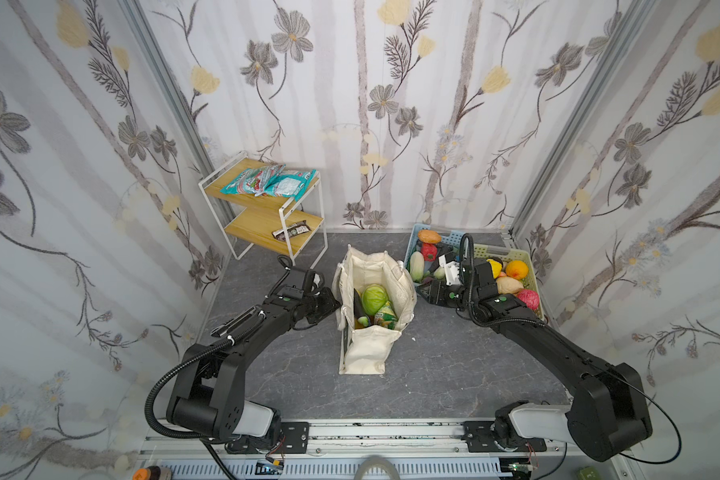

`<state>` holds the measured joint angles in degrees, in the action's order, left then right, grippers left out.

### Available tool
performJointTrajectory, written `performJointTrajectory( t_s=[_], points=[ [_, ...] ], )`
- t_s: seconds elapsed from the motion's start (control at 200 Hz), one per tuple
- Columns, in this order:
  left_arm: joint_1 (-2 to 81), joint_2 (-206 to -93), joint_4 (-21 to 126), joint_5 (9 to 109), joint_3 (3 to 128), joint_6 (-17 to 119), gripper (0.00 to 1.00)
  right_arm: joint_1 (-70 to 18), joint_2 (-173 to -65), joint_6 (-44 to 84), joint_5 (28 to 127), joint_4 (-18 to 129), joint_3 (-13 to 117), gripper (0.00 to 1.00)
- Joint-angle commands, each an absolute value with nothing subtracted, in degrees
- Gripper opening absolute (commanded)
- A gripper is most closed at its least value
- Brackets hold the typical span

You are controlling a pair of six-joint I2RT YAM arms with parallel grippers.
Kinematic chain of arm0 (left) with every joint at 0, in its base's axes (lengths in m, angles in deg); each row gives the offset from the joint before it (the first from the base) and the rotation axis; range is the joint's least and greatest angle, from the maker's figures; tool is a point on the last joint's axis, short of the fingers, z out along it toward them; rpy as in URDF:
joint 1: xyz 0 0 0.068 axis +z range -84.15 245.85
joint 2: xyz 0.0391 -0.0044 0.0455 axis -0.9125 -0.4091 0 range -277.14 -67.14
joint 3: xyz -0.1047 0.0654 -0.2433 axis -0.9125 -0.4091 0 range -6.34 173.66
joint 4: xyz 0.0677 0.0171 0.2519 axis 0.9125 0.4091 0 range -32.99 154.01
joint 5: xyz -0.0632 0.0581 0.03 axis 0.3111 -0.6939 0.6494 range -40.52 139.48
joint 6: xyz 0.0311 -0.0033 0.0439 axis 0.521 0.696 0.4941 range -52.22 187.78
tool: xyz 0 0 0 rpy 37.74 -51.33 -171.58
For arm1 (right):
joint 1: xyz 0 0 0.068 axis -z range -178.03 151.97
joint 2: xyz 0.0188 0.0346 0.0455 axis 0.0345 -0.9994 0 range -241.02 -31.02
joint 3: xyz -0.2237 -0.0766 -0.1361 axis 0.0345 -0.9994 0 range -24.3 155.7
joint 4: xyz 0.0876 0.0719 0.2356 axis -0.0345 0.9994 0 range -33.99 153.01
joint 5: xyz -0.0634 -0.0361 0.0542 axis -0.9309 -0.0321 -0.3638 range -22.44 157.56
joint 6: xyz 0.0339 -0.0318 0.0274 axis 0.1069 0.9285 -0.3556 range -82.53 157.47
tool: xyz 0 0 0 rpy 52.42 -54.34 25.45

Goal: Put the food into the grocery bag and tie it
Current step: 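Lift both tote handles upward with the left and right grippers, drawing them together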

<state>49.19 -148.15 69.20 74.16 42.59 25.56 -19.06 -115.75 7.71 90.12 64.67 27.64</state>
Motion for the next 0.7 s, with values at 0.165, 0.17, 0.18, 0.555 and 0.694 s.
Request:
performJointTrajectory(
  t_s=[0.165,0.17,0.18,0.555,0.694],
  points=[
    [51.60,-144.45,72.29,73.54,43.49,27.02,0.10,-19.12,-120.17,5.79,89.88,59.86,28.92,0.50],
    [51.60,-144.42,72.30,73.50,43.49,27.05,0.10,-19.12,-120.24,5.77,89.92,59.78,28.94,0.50],
    [51.70,-144.29,72.37,73.48,43.49,27.12,0.10,-19.12,-120.41,5.81,90.00,59.67,28.89,0.50],
    [53.37,-143.25,73.27,73.89,43.58,28.05,0.10,-20.15,-125.60,3.37,94.27,55.12,28.60,0.50],
    [53.48,-143.17,73.07,73.95,43.49,27.97,0.10,-20.83,-127.34,3.17,94.41,54.88,28.71,0.48]
  ],
)
